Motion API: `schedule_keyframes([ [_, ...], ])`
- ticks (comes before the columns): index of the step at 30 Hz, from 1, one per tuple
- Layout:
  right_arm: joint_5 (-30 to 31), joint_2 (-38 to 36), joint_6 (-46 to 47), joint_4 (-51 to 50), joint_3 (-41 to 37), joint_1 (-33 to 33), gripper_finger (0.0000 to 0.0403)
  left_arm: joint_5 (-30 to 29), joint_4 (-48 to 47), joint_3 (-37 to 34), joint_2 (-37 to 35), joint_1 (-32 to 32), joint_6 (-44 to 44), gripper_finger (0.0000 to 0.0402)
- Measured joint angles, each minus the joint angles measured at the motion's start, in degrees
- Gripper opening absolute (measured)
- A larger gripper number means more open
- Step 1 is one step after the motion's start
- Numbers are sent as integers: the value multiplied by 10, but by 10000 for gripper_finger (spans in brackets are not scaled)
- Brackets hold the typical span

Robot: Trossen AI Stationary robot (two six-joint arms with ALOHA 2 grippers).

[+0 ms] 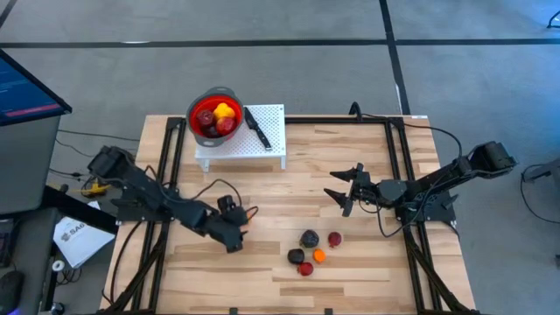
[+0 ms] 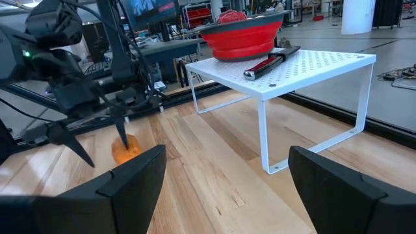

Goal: Pick & Place Fruit
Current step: Put the yellow mango into the red strainer bowl on the shelf

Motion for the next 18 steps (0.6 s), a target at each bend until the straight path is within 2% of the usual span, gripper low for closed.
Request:
schedule_keyframes([
  [6,0,0,0,0,0,0,317,-25,-5,-1,-1,0,-14,287],
  [11,0,0,0,0,0,0,317,-23,-3,-3,-39,1,-29,287],
  [18,0,0,0,0,0,0,317,-80,-10,-2,-85,1,-31,287],
])
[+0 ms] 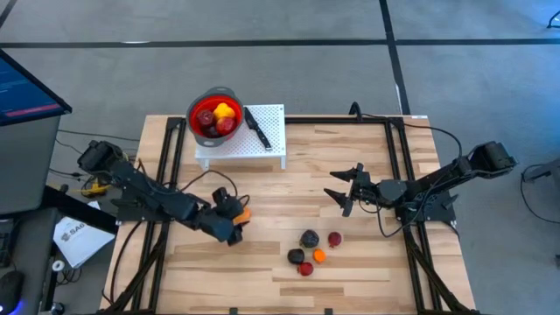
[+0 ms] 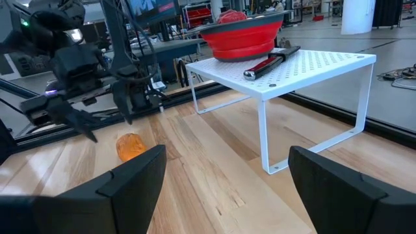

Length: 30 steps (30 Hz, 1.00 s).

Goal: Pick & Place Fruit
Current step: Put the yellow mango into the red strainer bowl on the shelf

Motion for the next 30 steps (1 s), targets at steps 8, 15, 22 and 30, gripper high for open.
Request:
schedule_keyframes([
  [8,0,0,0,-1,0,1,317,9,-12,-32,42,1,-33,287],
  [15,-1,0,0,-4,0,1,317,55,0,-65,68,-12,-124,287],
  [22,-2,0,0,-5,0,1,317,33,59,-71,87,-39,-148,238],
  [30,-1,0,0,-5,0,0,317,-58,376,-72,87,-51,-8,201],
])
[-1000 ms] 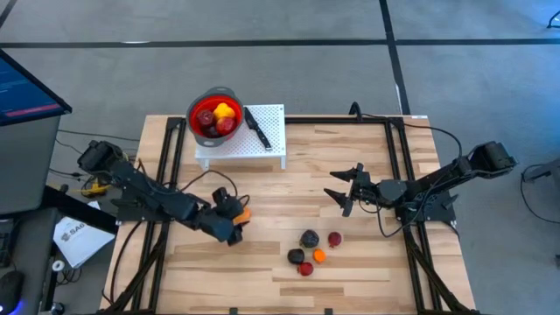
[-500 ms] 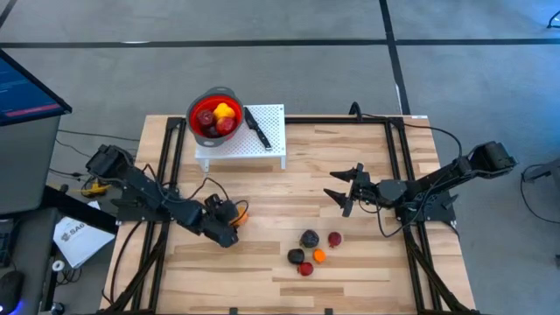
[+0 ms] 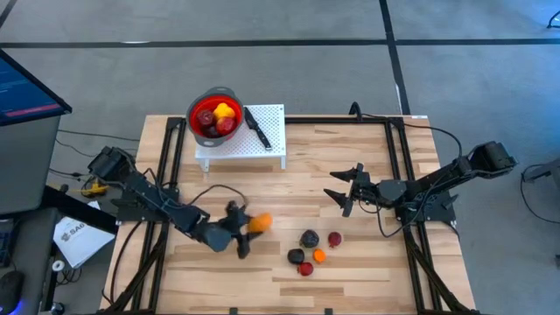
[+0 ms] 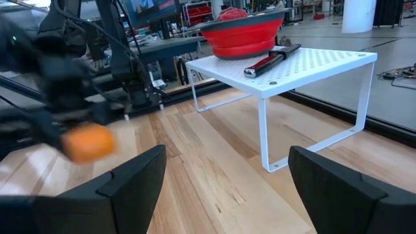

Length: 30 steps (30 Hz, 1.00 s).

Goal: Pick & Place Fruit
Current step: Put the yellow mango into the red strainer bowl on the shelf

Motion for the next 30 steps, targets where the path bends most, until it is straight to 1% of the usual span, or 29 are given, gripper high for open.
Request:
schedule_keyframes([
  [1,0,0,0,0,0,0,317,0,65,0,0,2,58,204],
  [4,0,0,0,0,0,0,317,0,275,0,0,9,251,232],
  [6,0,0,0,0,0,0,317,-1,392,0,0,19,374,244],
  [8,0,0,0,0,0,0,317,-4,484,0,-4,33,494,247],
  [10,0,0,0,0,0,0,317,-17,535,4,-18,50,606,243],
  [11,0,0,0,0,0,0,317,-31,538,8,-31,59,655,239],
  [13,0,0,0,2,0,0,317,-77,534,14,-59,82,735,231],
  [17,0,0,4,2,0,0,317,-187,525,22,-141,135,854,227],
  [21,0,0,4,2,0,0,317,-318,453,22,-236,190,953,234],
  [25,0,0,4,2,0,0,317,-422,371,22,-321,236,1020,233],
  [27,0,0,4,2,0,0,317,-440,323,22,-359,250,1014,229],
  [30,0,0,4,2,0,0,317,-446,261,29,-410,252,997,227],
])
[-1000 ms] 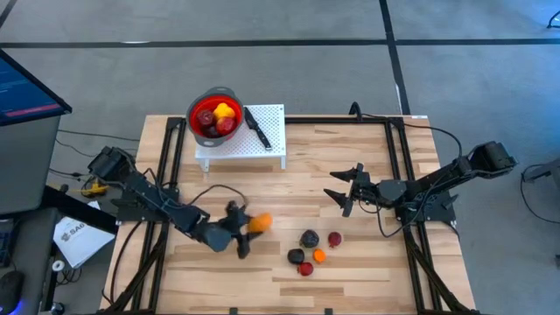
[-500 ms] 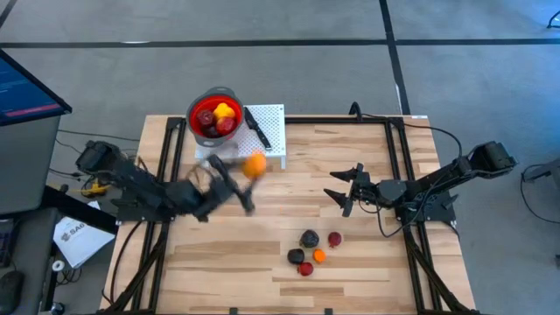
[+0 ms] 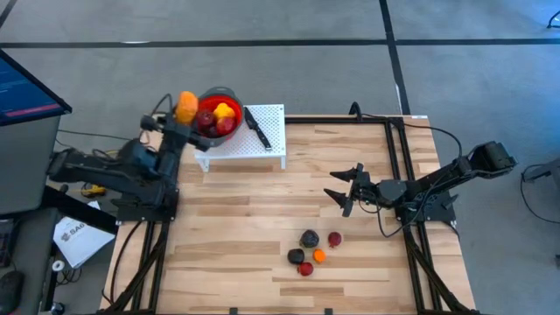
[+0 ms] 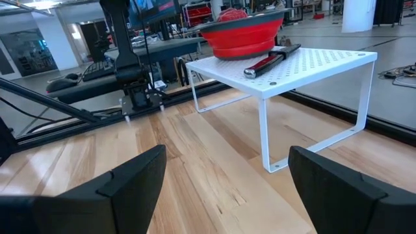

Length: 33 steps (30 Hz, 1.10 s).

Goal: Pick & Place Fruit
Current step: Put the yellow mango into the red strainer bowl on the shelf

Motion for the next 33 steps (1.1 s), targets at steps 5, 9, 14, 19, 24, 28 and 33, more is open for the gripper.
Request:
schedule_keyframes([
  [5,0,0,-2,15,0,0,317,-3,-19,3,-43,-2,-6,228],
  [9,0,0,-5,29,0,-5,317,-3,-19,3,-35,-25,-22,228],
  [14,0,0,-5,29,0,-16,317,18,-31,3,32,-53,-78,228],
  [19,0,0,-4,30,0,-18,317,47,-37,3,100,-55,-118,227],
  [24,0,0,-4,30,0,-18,317,48,-40,24,102,-36,-123,227],
  [28,0,0,-4,33,0,-18,317,88,-70,54,72,-37,-148,227],
  [33,0,0,-4,39,0,-18,317,255,-280,104,30,-41,-366,227],
])
